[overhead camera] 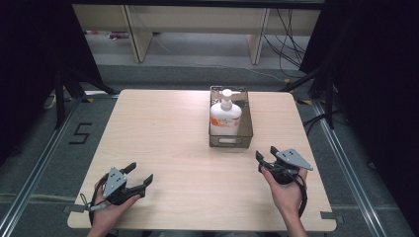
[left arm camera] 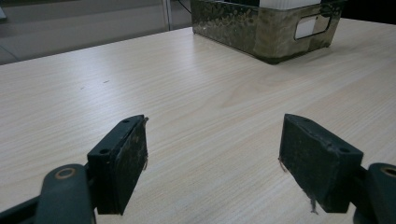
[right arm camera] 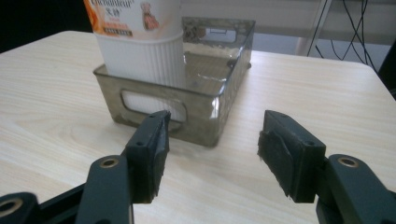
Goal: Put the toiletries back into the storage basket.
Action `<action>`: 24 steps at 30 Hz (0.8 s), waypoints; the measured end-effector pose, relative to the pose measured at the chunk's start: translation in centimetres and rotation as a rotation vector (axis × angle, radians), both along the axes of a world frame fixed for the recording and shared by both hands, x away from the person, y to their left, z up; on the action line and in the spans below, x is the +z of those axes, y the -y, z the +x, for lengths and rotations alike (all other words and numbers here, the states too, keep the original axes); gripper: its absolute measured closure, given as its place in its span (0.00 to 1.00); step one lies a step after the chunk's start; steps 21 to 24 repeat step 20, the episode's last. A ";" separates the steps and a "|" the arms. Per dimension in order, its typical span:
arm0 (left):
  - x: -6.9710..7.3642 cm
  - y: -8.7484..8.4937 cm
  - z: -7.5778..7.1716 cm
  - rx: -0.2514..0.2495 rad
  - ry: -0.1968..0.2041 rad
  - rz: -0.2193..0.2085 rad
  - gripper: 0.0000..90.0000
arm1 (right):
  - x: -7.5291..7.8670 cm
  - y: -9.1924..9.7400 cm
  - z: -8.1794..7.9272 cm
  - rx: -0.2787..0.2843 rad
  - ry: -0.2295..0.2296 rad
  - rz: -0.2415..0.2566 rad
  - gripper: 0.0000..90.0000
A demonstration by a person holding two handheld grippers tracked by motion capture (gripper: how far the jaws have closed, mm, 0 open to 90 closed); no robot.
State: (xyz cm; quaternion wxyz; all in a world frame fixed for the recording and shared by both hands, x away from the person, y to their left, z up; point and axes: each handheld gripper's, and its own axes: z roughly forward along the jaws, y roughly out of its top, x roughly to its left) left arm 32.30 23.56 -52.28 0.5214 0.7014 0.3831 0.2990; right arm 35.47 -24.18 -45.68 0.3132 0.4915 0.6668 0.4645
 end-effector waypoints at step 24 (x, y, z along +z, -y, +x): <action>0.0 0.0 0.1 -0.004 0.002 -0.008 0.26 | -4.5 1.1 -1.1 -0.021 -0.046 0.000 0.44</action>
